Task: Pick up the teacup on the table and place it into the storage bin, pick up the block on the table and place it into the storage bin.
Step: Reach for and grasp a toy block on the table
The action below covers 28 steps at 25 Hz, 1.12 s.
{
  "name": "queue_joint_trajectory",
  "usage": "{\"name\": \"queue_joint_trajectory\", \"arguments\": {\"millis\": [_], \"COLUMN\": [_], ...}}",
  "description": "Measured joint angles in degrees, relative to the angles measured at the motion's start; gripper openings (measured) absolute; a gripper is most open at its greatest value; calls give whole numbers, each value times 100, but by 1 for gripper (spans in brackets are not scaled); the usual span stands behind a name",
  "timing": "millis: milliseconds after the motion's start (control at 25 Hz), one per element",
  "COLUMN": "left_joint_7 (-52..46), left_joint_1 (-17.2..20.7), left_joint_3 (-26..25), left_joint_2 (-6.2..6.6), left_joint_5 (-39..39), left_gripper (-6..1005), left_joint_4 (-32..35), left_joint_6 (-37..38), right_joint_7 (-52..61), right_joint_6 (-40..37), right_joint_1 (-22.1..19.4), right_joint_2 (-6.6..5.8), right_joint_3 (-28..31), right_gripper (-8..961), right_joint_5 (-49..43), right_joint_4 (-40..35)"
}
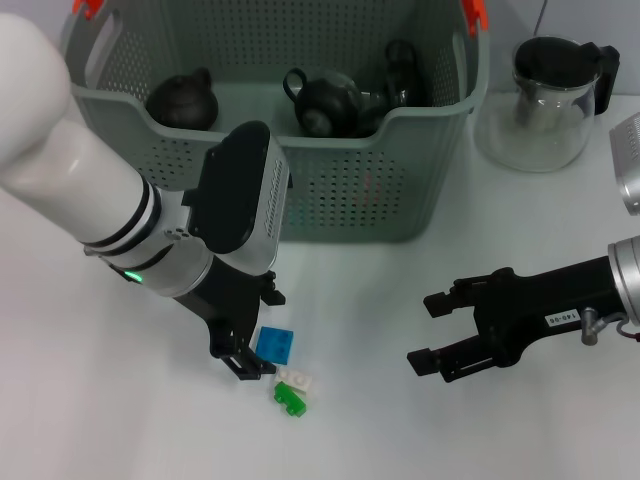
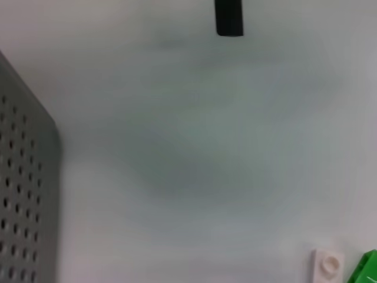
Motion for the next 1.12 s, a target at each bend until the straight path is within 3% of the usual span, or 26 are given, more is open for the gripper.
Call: {"name": "queue_joint_trajectory", "arguments": {"millis": [640, 880, 1120], "left_joint_7": [-217, -390, -537], "left_joint_1": [-53, -93, -243], "left_joint_3": [201, 487, 568], "left_joint_2": [9, 2, 3], "left_joint_5": [185, 342, 404], "left_gripper": [793, 569, 566], "left_joint_4": [-72, 60, 77], "left_joint_6": [-129, -38, 132], "right_joint_7": [14, 14, 3], "right_joint_6": [21, 21, 22], "right_joint_1": [10, 7, 15], "right_joint_2": [1, 1, 0], "right_joint_3": [5, 2, 2], "right_gripper": [933, 933, 933], "right_joint_5": [20, 20, 17], "right_joint_4": [87, 114, 171]}}
